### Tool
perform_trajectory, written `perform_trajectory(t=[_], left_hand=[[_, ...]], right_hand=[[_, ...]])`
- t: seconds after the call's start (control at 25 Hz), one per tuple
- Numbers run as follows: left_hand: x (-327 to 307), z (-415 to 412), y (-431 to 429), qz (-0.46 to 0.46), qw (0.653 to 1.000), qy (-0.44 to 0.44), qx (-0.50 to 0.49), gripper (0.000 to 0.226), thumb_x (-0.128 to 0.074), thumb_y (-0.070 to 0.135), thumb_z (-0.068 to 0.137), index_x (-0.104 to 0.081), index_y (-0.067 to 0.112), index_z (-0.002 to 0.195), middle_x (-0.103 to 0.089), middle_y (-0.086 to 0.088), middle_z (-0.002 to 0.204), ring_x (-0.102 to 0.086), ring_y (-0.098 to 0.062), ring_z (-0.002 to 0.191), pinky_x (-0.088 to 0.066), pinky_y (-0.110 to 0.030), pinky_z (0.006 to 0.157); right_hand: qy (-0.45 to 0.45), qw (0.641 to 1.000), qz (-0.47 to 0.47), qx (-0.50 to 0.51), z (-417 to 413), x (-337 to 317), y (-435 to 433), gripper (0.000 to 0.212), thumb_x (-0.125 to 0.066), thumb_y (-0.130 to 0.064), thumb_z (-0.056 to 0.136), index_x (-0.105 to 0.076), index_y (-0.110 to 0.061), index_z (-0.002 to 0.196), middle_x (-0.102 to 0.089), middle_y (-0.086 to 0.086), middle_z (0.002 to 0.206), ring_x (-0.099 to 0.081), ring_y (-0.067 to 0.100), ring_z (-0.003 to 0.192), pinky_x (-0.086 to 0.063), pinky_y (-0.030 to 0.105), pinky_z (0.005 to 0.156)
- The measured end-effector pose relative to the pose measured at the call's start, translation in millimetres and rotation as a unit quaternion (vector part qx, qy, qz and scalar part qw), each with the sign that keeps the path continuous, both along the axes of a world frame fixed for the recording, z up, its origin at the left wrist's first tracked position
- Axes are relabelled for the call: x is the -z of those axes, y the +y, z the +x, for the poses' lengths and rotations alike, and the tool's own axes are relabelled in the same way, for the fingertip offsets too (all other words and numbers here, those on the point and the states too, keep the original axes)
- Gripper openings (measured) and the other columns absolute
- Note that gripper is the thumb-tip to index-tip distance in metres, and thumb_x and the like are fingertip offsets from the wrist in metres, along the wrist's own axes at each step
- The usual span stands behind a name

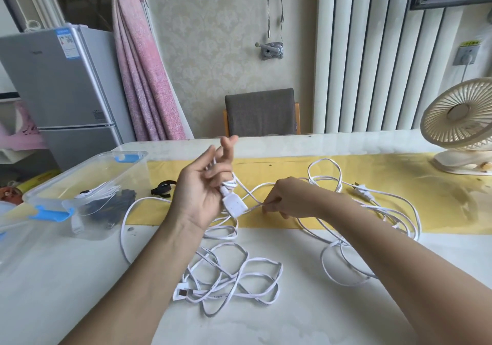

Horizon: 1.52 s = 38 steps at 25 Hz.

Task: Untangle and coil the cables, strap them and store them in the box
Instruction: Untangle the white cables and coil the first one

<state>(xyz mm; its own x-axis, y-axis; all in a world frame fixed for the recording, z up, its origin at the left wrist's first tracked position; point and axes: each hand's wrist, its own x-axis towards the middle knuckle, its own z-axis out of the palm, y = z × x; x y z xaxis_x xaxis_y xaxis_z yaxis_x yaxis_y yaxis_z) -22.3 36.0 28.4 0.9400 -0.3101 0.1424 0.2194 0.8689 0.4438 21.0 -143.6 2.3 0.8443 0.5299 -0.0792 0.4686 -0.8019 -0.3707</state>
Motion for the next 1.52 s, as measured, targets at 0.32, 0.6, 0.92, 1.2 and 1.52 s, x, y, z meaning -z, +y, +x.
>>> perform_trajectory(t=[0.32,0.6,0.92,1.2,1.52], left_hand=[[-7,12,17,0.205,0.932,-0.045,-0.294,0.032,-0.026,0.023,0.099,-0.054,0.010,0.095,-0.040,0.009,0.052,-0.026,-0.002,0.036,-0.021,-0.015,0.037],[17,16,30,0.742,0.407,-0.211,-0.488,0.035,-0.032,0.032,0.098,-0.049,0.003,0.085,-0.059,-0.022,0.083,-0.055,-0.037,0.080,-0.039,-0.043,0.071],[27,3,8,0.785,0.508,-0.237,-0.262,0.048,-0.036,0.039,0.099,-0.046,0.017,0.057,-0.049,0.006,0.056,-0.047,-0.013,0.056,-0.035,-0.031,0.064],[17,-10,-5,0.660,0.736,-0.151,-0.010,0.041,-0.034,0.047,0.078,-0.036,0.019,0.047,-0.023,0.001,0.041,-0.016,-0.012,0.036,-0.019,-0.019,0.038],[-4,-6,-16,0.259,0.865,-0.170,0.394,0.028,-0.038,0.026,0.088,-0.038,0.019,0.061,-0.017,0.008,0.041,-0.010,-0.007,0.035,-0.009,-0.021,0.034]], right_hand=[[-0.019,0.996,-0.018,-0.080,-36,-29,20,0.023,-0.055,-0.029,0.093,-0.066,-0.020,0.075,-0.060,-0.001,0.063,-0.043,0.003,0.049,-0.035,0.022,0.052],[-0.069,0.994,0.006,-0.085,-57,-69,7,0.016,-0.058,-0.033,0.091,-0.072,-0.028,0.099,-0.055,-0.011,0.057,-0.046,-0.011,0.044,-0.034,0.004,0.045],[-0.179,0.979,0.079,-0.063,-63,-104,-31,0.009,-0.068,-0.028,0.084,-0.076,-0.027,0.087,-0.066,-0.013,0.068,-0.055,-0.003,0.062,-0.040,0.013,0.057],[-0.317,0.930,0.162,0.090,-39,-116,-75,0.014,-0.065,-0.026,0.085,-0.075,-0.016,0.087,-0.060,0.005,0.061,-0.053,0.009,0.057,-0.034,0.021,0.051],[-0.333,0.912,0.158,0.181,-5,-86,-82,0.020,-0.062,-0.027,0.089,-0.074,-0.011,0.092,-0.063,0.007,0.072,-0.052,0.027,0.071,-0.048,0.033,0.064]])
